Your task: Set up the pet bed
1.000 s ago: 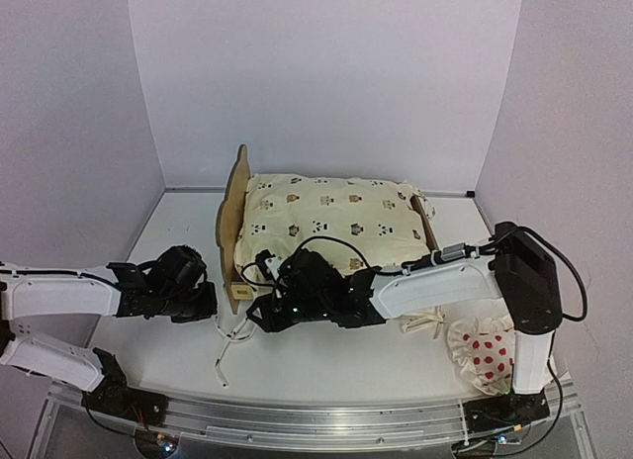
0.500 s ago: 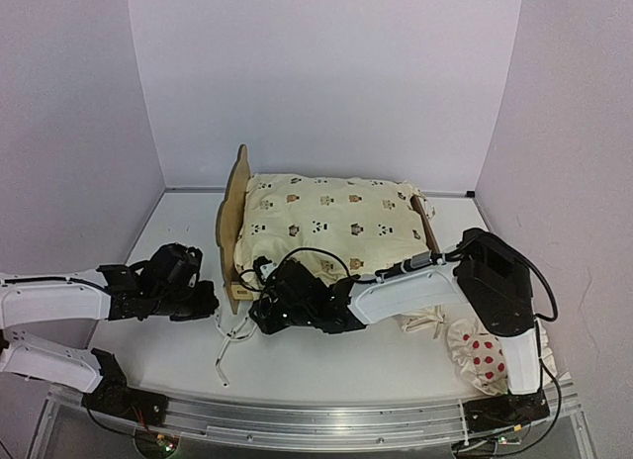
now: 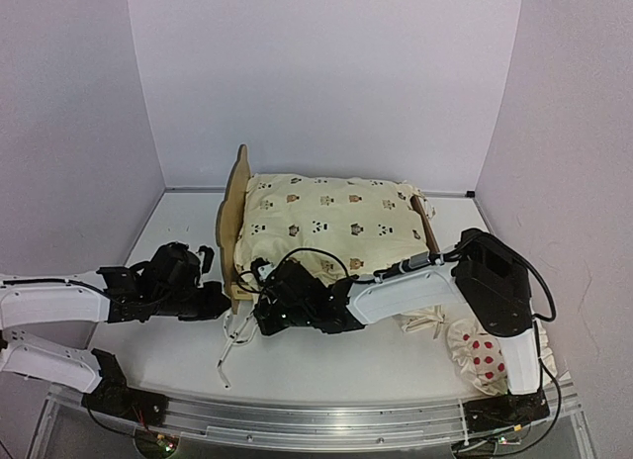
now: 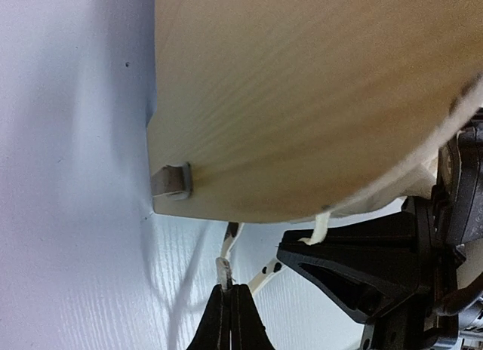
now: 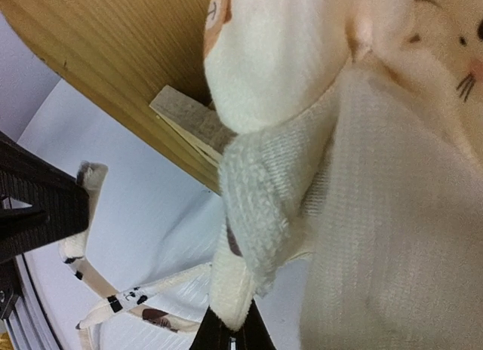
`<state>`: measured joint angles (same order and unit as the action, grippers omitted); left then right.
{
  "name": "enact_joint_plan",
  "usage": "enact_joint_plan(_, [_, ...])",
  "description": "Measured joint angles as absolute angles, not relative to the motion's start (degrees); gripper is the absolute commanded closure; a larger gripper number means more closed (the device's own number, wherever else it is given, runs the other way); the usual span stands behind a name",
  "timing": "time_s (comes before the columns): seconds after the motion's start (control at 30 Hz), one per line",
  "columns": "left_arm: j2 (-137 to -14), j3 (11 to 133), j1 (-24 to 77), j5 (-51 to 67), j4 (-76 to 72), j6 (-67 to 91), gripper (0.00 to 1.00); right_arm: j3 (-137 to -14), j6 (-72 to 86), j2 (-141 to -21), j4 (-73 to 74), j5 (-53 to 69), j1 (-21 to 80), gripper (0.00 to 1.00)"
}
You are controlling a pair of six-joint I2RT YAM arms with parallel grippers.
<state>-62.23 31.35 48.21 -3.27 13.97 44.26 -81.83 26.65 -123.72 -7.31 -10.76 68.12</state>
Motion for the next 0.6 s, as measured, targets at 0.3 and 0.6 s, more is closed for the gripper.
enact_joint_plan(0.3, [-66.86,31.35,50.33,-0.6,8.21,43.05,1.0,-79.59,25.93,-120.81,-7.51,-8.74,67.88,1.0])
enact_joint_plan(0.6, [-70.8,31.35,51.39,1.15,5.87,42.85,1.0,-77.85,25.89,-118.13,-7.59,-7.87,67.79,1.0])
